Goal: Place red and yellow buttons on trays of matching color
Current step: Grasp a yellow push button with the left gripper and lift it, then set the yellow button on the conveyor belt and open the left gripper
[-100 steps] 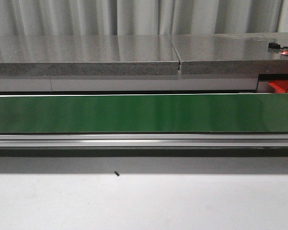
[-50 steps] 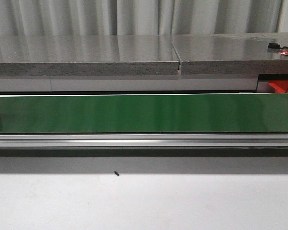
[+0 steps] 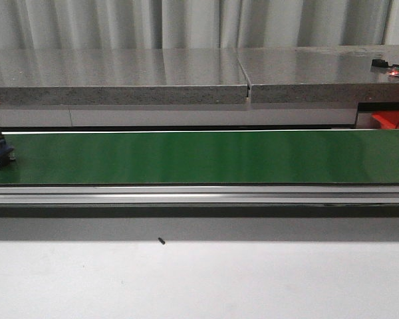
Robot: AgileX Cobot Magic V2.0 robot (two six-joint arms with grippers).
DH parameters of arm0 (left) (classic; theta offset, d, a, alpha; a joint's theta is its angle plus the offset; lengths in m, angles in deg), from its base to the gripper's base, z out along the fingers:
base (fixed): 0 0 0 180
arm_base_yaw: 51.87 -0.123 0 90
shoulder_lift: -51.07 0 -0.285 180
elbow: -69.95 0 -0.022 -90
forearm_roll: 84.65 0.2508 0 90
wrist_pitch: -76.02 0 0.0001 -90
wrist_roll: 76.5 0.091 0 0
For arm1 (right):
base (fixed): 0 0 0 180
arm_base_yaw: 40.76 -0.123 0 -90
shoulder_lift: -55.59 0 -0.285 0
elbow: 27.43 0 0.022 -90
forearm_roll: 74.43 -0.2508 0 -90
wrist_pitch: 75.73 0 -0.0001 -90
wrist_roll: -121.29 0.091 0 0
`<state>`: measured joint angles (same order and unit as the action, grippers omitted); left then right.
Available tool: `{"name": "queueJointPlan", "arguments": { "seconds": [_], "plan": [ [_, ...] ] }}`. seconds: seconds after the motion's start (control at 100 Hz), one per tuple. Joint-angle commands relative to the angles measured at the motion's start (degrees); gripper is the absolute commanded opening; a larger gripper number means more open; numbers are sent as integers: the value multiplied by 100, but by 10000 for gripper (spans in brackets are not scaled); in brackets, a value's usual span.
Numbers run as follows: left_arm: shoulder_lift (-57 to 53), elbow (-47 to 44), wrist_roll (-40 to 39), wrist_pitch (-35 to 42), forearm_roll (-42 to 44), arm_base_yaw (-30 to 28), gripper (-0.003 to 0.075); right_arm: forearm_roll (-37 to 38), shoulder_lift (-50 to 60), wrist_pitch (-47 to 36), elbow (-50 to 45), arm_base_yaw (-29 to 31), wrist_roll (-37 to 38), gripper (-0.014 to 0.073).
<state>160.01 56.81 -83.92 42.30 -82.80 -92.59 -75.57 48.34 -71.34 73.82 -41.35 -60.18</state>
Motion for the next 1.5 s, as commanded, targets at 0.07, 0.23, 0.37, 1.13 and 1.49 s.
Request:
{"name": "queueJointPlan", "arguments": {
  "seconds": [0.07, 0.23, 0.37, 1.13, 1.49],
  "plan": [
    [-165, 190, -64, 307, -30, -18, 607, 50, 108, -440, 89, 24, 0, -68],
    [-30, 202, -64, 364, -37, -18, 607, 50, 108, -440, 89, 24, 0, -68],
    [100, 204, -64, 396, -58, -18, 607, 50, 108, -440, 89, 24, 0, -68],
    [146, 204, -64, 295, -151, -18, 31, 50, 108, -440, 89, 24, 0, -68],
    [-964, 204, -64, -281, -303, -6, -20, 50, 108, -440, 89, 24, 0, -68]
  ]
}}
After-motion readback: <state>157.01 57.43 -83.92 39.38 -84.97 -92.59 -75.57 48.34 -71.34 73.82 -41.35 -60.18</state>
